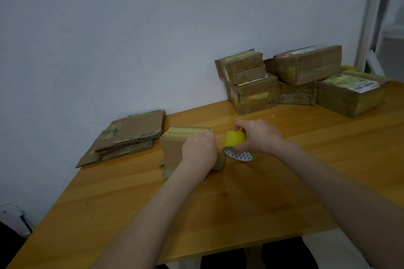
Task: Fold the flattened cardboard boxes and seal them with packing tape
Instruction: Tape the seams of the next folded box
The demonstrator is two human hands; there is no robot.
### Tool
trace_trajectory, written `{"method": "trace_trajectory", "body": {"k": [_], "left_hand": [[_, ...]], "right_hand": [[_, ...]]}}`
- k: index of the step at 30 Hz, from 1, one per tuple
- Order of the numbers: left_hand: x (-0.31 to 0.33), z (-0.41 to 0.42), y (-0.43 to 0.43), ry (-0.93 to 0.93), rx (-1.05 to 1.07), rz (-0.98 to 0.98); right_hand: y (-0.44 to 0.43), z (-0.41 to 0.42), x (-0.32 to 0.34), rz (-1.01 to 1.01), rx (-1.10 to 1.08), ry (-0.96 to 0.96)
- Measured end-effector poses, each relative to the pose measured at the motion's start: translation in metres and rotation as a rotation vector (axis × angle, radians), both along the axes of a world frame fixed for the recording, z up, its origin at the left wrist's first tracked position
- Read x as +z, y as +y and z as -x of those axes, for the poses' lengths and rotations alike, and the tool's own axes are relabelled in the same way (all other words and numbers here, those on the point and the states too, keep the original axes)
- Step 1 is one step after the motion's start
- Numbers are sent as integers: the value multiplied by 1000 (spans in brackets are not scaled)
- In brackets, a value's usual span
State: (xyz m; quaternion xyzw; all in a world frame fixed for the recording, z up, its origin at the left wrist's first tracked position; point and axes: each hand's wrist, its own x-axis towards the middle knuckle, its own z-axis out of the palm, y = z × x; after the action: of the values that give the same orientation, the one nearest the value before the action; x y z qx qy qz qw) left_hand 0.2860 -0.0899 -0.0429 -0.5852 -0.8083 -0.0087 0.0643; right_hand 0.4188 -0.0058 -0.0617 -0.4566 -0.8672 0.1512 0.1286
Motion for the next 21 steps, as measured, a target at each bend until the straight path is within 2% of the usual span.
{"method": "trace_trajectory", "body": {"k": [4, 21], "left_hand": [[4, 5, 1, -37, -18, -16], [-2, 0, -8, 7, -2, -16]], "right_hand": [[-1, 1, 1, 10, -1, -6], [-6, 3, 3, -6, -18, 1]]}}
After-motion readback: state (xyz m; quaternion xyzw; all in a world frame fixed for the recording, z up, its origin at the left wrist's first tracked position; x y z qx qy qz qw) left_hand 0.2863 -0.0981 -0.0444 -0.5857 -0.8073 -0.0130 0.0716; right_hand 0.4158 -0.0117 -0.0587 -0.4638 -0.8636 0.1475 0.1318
